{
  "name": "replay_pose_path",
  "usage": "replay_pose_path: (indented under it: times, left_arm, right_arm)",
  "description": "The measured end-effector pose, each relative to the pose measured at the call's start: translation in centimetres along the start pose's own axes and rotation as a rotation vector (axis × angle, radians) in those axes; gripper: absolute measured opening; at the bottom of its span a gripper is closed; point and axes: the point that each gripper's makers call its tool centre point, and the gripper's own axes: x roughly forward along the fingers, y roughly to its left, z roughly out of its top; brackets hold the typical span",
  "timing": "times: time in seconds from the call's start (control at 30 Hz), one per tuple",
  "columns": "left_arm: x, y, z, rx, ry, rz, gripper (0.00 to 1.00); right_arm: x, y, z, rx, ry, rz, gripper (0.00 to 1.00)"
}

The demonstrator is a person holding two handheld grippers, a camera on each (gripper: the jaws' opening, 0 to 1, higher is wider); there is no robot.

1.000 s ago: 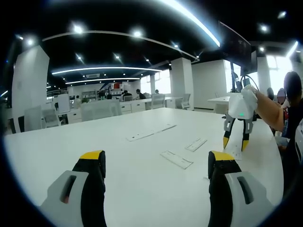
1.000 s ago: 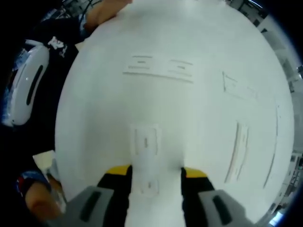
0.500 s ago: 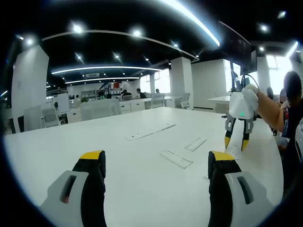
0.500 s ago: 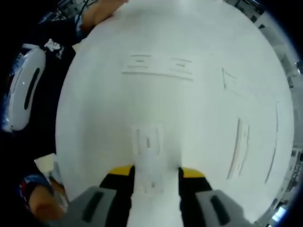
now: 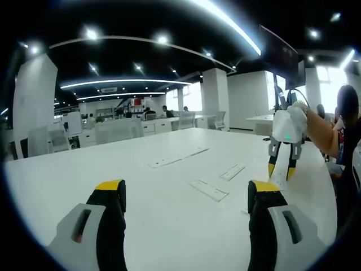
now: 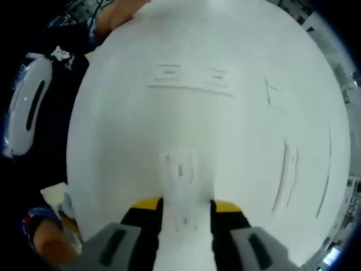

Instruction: Locate the socket holder cover, grip the socket holder cover, clip it into the socket holder slot.

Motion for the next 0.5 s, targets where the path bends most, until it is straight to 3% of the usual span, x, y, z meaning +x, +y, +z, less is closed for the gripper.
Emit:
replay_pose_path:
  times: [0.1, 0.5]
  left_arm:
    - [0.04, -0.09, -0.04, -0.002, 0.001, -0.003, 0.88]
    - [0.06, 0.00, -0.03, 0.002, 0.004, -0.003, 0.88]
  right_arm:
    - [0.04, 0.44, 0.19, -0.060, 0.003, 0.000, 0.31]
    - [0.04, 0.27, 0.24, -0.109, 0.001, 0.002, 0.30]
